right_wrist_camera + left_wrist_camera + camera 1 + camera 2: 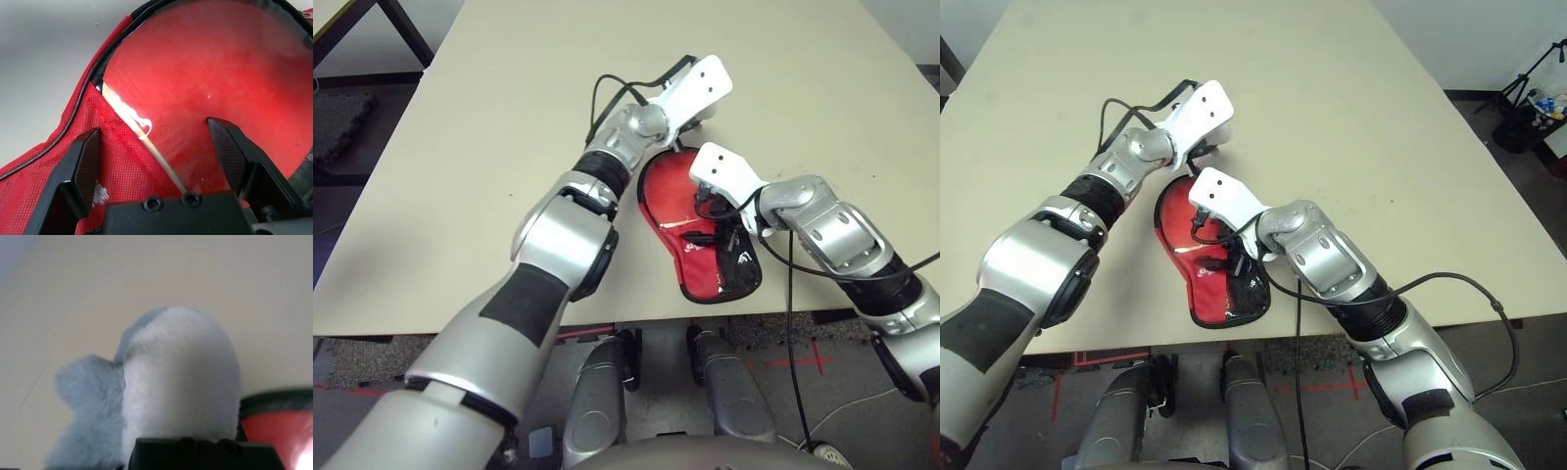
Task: Store the ping-pong paddle in its case and zip it.
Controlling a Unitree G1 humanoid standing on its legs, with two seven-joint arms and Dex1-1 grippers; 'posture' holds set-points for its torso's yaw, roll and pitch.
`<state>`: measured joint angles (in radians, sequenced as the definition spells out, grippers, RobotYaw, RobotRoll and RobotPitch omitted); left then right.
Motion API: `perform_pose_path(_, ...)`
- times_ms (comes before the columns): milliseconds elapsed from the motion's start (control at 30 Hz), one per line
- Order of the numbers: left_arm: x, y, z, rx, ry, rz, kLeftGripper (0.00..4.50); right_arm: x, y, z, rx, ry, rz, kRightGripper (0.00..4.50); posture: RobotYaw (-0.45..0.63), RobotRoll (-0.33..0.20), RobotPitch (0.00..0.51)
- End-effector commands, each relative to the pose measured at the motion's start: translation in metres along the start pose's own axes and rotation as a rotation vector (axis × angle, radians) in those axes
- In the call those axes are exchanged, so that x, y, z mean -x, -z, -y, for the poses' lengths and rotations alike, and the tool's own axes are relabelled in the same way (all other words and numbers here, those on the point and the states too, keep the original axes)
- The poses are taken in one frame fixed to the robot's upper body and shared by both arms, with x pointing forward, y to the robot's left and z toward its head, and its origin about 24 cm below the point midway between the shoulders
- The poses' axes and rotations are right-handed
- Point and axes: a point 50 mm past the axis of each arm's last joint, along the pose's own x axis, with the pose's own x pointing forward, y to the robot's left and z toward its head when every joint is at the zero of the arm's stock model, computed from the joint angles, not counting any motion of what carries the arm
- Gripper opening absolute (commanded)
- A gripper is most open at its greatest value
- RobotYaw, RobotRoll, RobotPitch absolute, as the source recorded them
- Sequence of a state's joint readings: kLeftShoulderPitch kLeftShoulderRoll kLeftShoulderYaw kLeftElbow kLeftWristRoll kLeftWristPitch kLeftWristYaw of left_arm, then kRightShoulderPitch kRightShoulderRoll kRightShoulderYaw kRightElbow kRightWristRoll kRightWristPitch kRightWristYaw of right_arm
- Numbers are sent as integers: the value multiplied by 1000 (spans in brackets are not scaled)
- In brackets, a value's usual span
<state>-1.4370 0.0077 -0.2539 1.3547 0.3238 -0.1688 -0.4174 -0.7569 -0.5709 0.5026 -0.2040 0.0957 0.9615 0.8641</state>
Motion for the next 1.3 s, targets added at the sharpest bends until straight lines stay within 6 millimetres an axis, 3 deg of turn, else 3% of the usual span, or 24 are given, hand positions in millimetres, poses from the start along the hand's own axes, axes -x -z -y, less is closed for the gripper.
perform_pose_path(33, -6, -14, 9, -17, 31, 39, 752, -19, 27, -14, -90, -77, -110, 4500, -173, 0, 291)
perform_pose_path(267, -11, -16, 26, 2, 89, 48, 752, -22, 25, -12, -92, -68, -103, 4500, -181, 0, 294)
perform_pose_path(533, -9, -9, 27, 41, 123, 49, 752, -24, 26, -12, -92, -68, -98, 4500, -156, 0, 291)
perform_pose_path(700, -5, -4, 18, 41, 118, 42, 752, -25, 27, -7, -85, -62, -94, 4500, -130, 0, 286)
perform_pose_path(1067, 19, 9, -28, 65, 44, 43, 4464, -27, 27, -1, -77, -60, -84, 4500, -83, 0, 275)
perform_pose_path(1300, 47, 7, -77, 234, -69, 124, 4489, -26, 27, 2, -69, -61, -86, 4500, -61, 0, 268)
